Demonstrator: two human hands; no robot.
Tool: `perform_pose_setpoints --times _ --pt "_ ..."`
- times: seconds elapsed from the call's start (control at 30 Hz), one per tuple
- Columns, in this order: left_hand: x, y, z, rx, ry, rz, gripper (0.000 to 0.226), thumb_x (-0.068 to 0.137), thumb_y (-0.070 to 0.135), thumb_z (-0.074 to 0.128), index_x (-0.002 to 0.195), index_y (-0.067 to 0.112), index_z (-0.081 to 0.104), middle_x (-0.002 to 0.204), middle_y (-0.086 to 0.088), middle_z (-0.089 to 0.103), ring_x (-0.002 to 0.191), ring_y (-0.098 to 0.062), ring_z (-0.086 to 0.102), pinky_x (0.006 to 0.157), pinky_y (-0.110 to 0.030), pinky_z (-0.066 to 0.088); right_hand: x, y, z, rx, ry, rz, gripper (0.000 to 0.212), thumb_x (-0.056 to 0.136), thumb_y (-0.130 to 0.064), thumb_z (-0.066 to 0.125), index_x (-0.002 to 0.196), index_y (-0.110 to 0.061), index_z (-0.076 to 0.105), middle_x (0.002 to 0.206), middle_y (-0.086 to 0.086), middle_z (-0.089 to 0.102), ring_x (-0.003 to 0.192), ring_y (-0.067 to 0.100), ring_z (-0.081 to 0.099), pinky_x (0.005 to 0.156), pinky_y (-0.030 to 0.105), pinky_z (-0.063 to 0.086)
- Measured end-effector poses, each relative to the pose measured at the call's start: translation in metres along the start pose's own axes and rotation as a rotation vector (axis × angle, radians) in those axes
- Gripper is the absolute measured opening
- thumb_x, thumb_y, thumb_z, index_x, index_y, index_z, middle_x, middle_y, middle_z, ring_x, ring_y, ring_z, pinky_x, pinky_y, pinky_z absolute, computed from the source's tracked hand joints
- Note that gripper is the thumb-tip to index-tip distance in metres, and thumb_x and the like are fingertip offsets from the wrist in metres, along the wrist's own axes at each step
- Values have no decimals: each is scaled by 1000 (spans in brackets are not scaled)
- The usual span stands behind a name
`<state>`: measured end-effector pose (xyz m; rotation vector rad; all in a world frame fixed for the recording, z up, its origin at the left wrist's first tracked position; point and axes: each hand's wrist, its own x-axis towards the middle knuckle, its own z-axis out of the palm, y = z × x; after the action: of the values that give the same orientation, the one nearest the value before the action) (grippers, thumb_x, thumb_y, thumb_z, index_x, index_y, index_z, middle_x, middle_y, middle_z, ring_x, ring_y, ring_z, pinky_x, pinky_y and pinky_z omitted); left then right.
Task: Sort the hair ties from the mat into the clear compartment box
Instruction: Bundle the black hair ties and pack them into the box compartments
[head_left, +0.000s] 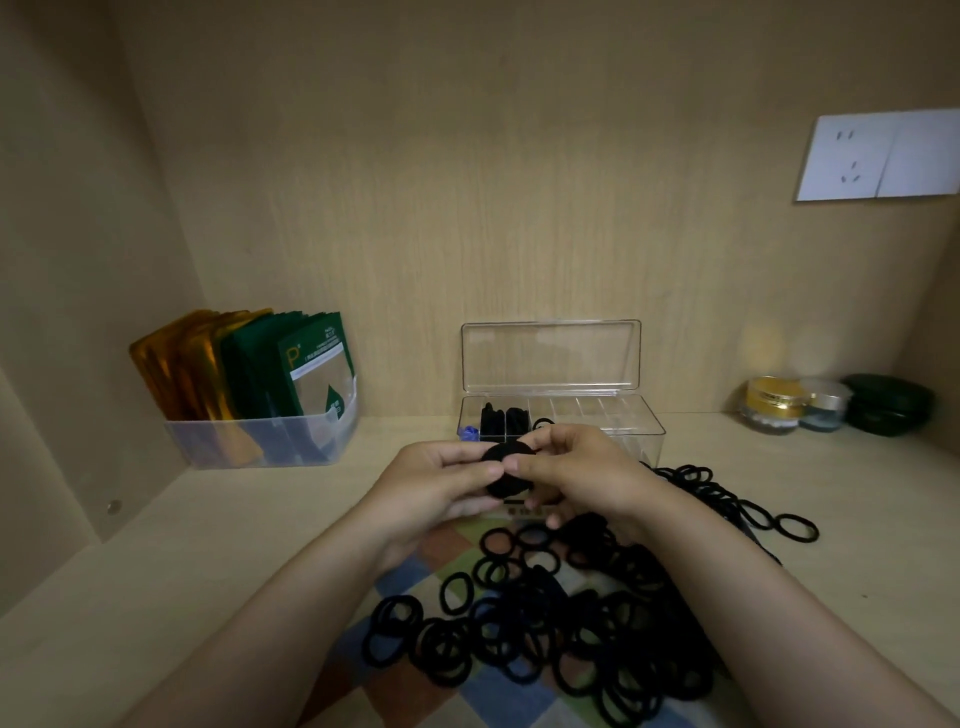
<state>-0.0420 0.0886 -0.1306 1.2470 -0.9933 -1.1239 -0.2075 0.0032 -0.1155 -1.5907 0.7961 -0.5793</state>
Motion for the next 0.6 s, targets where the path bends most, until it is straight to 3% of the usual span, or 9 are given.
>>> perform_pose_setpoints --times 0.13,0.3,0.5,0.6 --pt "14 9 10 39 -97 0 28 92 5 64 120 6 70 116 -8 74 107 -23 71 87 -30 59 -3 -1 -20 106 -83 41 18 90 -14 72 105 -4 73 87 8 74 70 17 69 51 24 57" --pt "36 18 31 233 -34 32 27 89 6 71 116 9 72 105 -8 76 95 -16 74 76 -26 61 2 5 -39 153 10 87 27 86 -14 75 107 2 72 84 12 74 67 16 70 58 27 61" --pt "59 28 38 447 -38 146 18 89 17 73 106 21 77 94 -1 78 79 -8 71 58 -21 55 11 7 -50 205 116 69 22 87 -23 75 101 -6 75 87 11 76 71 18 71 58 29 60" --pt "71 35 30 554 -69 190 21 94 29 65 112 30 75 102 8 76 91 -6 70 68 -21 54 18 2 -52 144 202 31 14 88 -25 74 94 -13 76 84 5 76 65 17 69 49 26 52"
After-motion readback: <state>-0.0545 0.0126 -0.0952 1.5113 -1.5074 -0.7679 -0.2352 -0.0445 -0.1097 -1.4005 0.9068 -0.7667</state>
